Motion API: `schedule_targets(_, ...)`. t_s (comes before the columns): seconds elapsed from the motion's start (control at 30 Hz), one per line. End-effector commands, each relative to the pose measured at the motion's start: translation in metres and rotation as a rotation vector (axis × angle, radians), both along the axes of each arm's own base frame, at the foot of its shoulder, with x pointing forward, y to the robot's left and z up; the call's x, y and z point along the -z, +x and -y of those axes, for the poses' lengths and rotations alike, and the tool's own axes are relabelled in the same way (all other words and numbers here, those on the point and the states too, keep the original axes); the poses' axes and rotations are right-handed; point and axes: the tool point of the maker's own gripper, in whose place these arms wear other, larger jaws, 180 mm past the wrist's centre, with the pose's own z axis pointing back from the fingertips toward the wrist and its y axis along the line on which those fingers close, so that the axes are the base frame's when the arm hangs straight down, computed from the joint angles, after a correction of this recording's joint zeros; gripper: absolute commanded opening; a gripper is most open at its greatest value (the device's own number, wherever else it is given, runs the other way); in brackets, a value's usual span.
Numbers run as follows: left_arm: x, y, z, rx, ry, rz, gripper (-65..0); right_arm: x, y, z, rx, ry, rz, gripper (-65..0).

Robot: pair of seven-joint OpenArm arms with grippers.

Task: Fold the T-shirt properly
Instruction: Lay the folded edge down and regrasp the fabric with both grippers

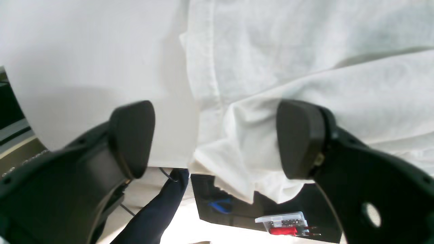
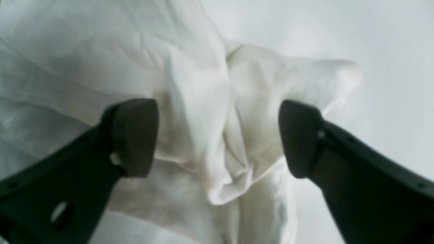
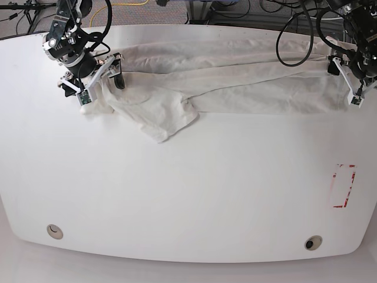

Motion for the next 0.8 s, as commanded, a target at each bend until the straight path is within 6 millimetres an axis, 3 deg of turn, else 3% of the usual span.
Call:
schedule_targets(0.0, -0.028, 0.021, -0.005, 0.028, 0.056, 0.085, -14.4, -0.031, 0.015, -0.004, -0.012, 0.011, 0.116, -6.7)
schedule_targets(0.1, -0.047, 0.03, -0.003, 0.037, 0.094, 0.12, -15.0, -0.036, 0.018, -0.007, -0.01, 0.021, 0.134, -7.9)
schedule_targets(0.23, -0.065, 0.041, -0.002, 0.025, 0.122, 0.145, -15.1, -0.053, 0.038, -0.012, -0.008, 0.064, 0.204, -10.5)
schedule_targets(0.43, -0.06, 0.044, 0.008, 0.014, 0.089, 0.157, -15.3, -0.059, 0.043, -0.017, -0.011, 0.101, 0.23, -15.7)
schedule_targets(0.53, -0.051, 0.04, 0.011, 0.001, 0.065, 0.142, -15.7, -0.053, 0.041, -0.017, -0.006, 0.12, 0.211, -22.2)
schedule_targets(0.77, -0.017, 0.003, 0.016, 0.007, 0.026, 0.039, -26.5, -0.011, 0.018, -0.014, 0.027, 0.163, 0.081, -47.2)
